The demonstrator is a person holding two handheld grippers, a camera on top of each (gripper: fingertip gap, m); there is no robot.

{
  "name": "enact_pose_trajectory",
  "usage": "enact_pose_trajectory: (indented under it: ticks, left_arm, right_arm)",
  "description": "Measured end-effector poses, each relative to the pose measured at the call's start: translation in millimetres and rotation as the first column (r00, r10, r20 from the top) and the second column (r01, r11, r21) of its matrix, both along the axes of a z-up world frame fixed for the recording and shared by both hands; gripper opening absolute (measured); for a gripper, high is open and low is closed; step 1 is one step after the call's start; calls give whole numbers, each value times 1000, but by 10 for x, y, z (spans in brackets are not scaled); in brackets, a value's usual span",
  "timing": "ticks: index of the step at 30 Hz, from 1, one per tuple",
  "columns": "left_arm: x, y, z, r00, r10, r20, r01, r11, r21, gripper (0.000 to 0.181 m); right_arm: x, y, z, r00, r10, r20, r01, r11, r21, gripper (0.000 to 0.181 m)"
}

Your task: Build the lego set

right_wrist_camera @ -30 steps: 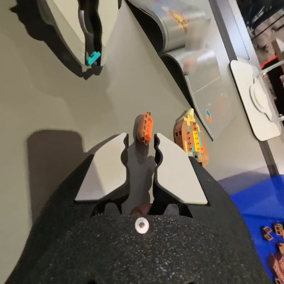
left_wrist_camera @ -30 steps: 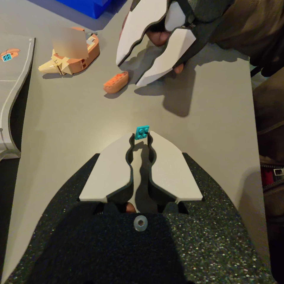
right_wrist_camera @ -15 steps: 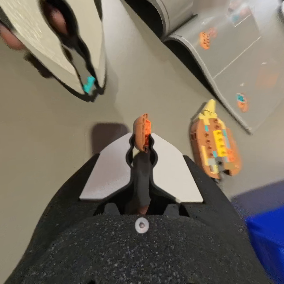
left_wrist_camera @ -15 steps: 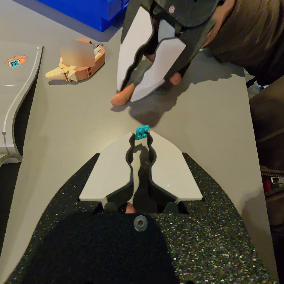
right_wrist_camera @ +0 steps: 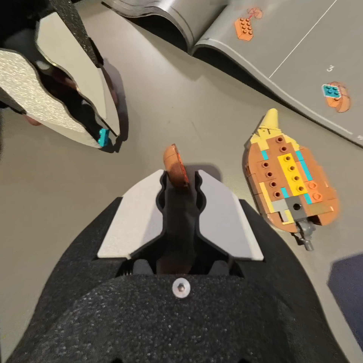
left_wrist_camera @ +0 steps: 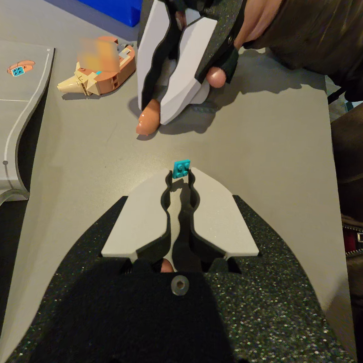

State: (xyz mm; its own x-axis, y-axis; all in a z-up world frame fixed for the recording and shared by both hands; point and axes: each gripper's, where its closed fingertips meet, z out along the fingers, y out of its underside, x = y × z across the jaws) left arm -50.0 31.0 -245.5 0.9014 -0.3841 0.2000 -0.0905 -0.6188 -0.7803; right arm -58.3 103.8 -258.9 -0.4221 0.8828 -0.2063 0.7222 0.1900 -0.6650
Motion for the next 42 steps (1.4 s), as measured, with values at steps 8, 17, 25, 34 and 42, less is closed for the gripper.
enact_pose_trajectory:
  ticks: [8, 17, 25, 34, 42]
  left_arm:
    - [-13, 6, 5, 1000, 9, 9, -9, 1000, 2, 15]
    - [-18, 10, 9, 1000, 13, 16, -13, 1000, 3, 15]
    - [-5, 4, 5, 1000, 8, 10, -8, 1000, 4, 15]
    - [-101, 18, 9, 998, 64, -8, -64, 998, 10, 15]
    - [-171, 31, -14, 995, 97, -21, -97, 995, 0, 15]
  right_arm:
    - [-78, 101, 188, 991, -1, -131, 8, 999, 53, 20]
    - [-197, 178, 152, 988, -151, 29, 153, 953, -262, 10]
    - [-278, 360, 105, 975, -220, 22, 220, 952, -214, 8]
    - [-48, -1, 97, 998, -54, 16, 55, 991, -121, 11]
    - [-13, -42, 78, 998, 32, -56, -28, 997, 66, 27]
